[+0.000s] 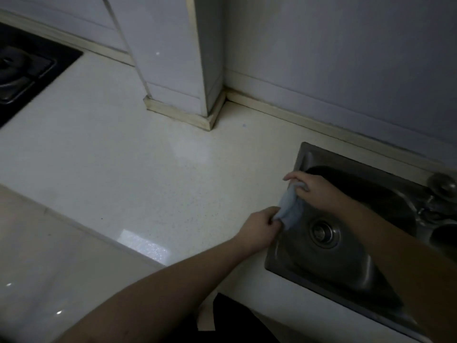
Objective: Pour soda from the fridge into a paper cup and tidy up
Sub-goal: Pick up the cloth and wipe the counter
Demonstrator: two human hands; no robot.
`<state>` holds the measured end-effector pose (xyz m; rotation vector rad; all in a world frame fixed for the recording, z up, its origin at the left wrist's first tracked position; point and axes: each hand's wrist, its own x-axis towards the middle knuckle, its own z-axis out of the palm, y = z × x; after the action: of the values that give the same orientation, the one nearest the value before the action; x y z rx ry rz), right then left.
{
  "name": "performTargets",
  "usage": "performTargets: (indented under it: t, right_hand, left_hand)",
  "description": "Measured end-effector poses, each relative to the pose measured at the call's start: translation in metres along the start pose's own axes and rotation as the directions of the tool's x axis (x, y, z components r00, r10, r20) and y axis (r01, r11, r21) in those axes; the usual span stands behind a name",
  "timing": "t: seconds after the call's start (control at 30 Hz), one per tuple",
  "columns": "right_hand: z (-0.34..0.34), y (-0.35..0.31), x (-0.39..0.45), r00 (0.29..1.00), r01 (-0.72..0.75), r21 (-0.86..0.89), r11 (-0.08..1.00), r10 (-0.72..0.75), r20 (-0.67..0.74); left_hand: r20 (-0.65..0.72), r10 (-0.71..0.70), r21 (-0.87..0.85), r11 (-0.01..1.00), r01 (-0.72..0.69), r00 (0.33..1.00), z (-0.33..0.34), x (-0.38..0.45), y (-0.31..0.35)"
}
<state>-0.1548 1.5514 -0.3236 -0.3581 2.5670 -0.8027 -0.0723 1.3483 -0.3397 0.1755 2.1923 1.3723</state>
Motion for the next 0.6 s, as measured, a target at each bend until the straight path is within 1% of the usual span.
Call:
performTargets:
  t: [0.03, 0.07, 0.1, 0.2, 0.27, 0.37, 0.47, 0.53, 0.6]
  right_hand:
    - [0.001, -0.012, 0.013, 0.999, 0.018, 0.003, 1.000, -0.018, 0.051]
    - [0.004, -0.024, 0.026, 0.995, 0.047, -0.006, 0.999, -0.046, 0.093]
    - [0.008, -0.036, 0.040, 0.990, 0.071, -0.012, 0.997, -0.069, 0.124]
    - [0.028, -0.073, 0.080, 0.980, 0.098, 0.012, 0.995, -0.099, 0.174]
    - [0.043, -0.100, 0.102, 0.973, 0.120, 0.044, 0.992, -0.127, 0.194]
    - [0.067, -0.137, 0.131, 0.964, 0.155, 0.035, 0.987, -0.159, 0.211]
    - [0.094, -0.168, 0.162, 0.963, 0.182, -0.080, 0.980, -0.161, 0.215]
    - [0.111, -0.186, 0.180, 0.971, 0.174, -0.142, 0.974, -0.145, 0.191]
    - [0.127, -0.199, 0.189, 0.976, 0.200, -0.143, 0.969, -0.184, 0.114]
  left_hand:
    - [0.011, -0.067, -0.166, 0.984, 0.068, 0.998, -0.014, -0.004, -0.004]
    - [0.013, -0.121, -0.283, 0.952, 0.119, 0.993, -0.027, -0.008, -0.011]
    - [0.002, -0.159, -0.339, 0.929, 0.150, 0.987, -0.041, -0.012, -0.019]
    - [-0.096, -0.221, -0.388, 0.906, 0.168, 0.971, -0.077, -0.026, -0.053]
    - [-0.212, -0.263, -0.360, 0.916, 0.175, 0.941, -0.099, -0.035, -0.077]
    - [-0.383, -0.288, -0.243, 0.948, 0.205, 0.878, -0.132, -0.051, -0.108]
    - [-0.501, -0.243, -0.139, 0.970, 0.200, 0.830, -0.160, -0.061, -0.126]
    - [-0.566, -0.217, -0.089, 0.975, 0.203, 0.795, -0.175, -0.063, -0.135]
    - [-0.612, -0.202, -0.034, 0.973, 0.230, 0.764, -0.186, -0.063, -0.142]
